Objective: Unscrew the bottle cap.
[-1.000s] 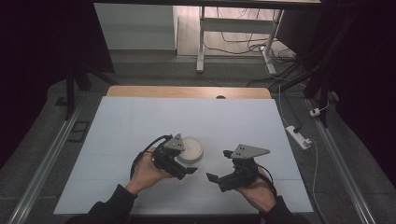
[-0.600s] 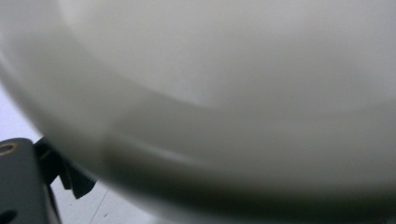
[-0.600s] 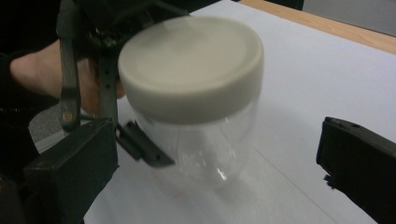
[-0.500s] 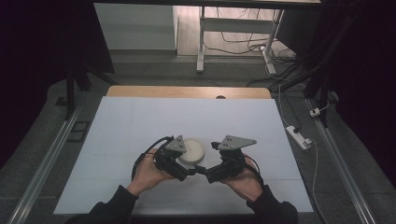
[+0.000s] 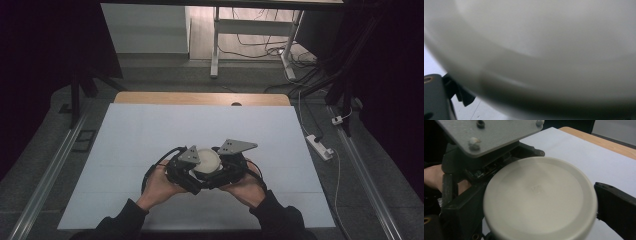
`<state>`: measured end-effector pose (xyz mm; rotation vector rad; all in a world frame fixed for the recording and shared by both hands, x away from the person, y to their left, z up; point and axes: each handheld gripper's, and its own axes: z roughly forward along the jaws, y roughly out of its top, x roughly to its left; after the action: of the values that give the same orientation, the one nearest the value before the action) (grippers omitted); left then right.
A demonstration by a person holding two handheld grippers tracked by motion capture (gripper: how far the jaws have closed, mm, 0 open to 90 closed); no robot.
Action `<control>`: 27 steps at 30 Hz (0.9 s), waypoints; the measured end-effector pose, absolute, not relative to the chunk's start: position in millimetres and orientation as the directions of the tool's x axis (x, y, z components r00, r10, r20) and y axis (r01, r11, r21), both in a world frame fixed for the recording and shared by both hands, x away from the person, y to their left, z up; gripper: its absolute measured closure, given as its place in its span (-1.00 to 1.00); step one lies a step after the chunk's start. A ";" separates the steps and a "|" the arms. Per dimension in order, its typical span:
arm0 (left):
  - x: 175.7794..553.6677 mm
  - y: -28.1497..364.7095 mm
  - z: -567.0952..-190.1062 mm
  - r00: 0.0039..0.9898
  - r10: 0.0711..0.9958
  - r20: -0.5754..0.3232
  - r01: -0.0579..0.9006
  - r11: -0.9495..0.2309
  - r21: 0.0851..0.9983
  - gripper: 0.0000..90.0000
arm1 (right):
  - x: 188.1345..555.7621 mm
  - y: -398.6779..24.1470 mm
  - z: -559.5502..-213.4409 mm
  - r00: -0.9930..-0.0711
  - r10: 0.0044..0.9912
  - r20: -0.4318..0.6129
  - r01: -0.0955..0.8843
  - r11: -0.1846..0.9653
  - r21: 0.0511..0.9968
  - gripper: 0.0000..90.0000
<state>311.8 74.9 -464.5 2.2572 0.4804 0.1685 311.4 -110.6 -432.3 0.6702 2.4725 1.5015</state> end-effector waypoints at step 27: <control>308.8 75.0 -462.2 0.985 0.163 -0.063 0.155 -0.651 0.743 -0.83 | 331.3 -127.5 -432.8 -0.990 0.042 0.136 0.141 0.428 0.893 -0.84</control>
<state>308.8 75.0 -462.2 2.2899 0.2208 0.0124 331.3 -127.5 -432.8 0.1761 2.7323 1.7224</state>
